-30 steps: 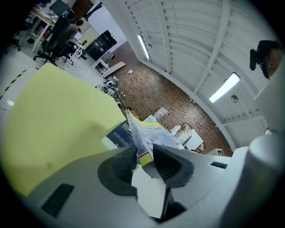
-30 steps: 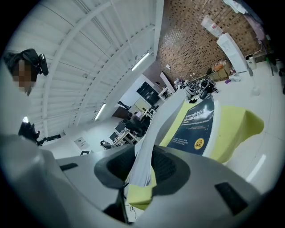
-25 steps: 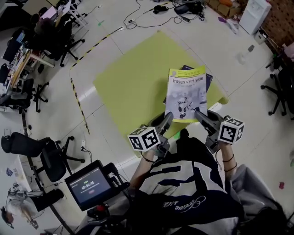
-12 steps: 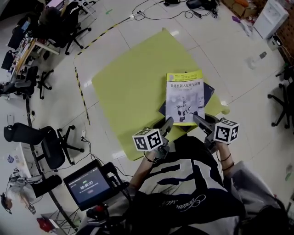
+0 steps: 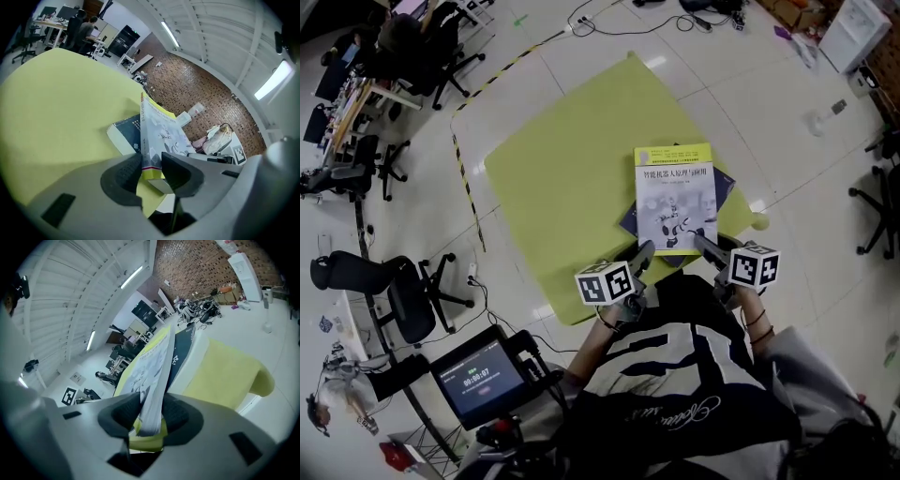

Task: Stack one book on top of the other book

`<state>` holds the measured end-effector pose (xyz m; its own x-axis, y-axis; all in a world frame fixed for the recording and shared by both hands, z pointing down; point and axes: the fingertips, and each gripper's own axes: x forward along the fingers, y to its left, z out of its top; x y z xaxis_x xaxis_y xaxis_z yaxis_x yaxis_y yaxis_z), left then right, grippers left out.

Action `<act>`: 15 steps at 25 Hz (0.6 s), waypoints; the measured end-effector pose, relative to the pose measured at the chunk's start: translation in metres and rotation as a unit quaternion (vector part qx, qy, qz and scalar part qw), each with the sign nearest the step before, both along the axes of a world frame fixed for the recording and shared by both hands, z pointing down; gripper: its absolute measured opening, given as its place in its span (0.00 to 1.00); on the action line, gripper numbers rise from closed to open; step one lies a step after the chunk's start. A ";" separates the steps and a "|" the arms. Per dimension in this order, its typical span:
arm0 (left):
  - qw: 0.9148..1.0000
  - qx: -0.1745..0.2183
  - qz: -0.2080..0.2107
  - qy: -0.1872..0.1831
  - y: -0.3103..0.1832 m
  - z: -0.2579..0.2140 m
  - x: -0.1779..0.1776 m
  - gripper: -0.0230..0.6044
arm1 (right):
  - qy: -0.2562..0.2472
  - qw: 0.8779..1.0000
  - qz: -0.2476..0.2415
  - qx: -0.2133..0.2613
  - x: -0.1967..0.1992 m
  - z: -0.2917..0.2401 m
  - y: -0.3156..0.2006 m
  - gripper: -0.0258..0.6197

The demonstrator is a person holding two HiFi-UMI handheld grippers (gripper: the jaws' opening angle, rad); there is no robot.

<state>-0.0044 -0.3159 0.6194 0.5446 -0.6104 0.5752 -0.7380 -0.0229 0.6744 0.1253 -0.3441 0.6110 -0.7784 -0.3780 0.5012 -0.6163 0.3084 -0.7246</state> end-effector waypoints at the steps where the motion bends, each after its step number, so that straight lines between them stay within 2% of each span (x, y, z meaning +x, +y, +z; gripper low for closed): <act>1: 1.000 0.001 0.000 0.001 0.000 0.001 0.000 0.23 | 0.001 1.000 0.005 0.002 0.001 0.002 0.001 0.24; 5: 1.000 0.008 0.002 -0.009 0.001 0.001 0.001 0.24 | 0.020 0.999 0.027 0.004 0.007 0.006 0.003 0.29; 11: 0.996 0.022 0.036 -0.082 0.015 -0.003 -0.002 0.25 | 0.057 0.998 0.035 0.013 0.021 0.008 0.023 0.31; 15: 0.994 0.022 0.053 -0.089 0.041 -0.006 -0.009 0.25 | 0.074 0.996 0.051 0.019 0.028 0.005 0.043 0.31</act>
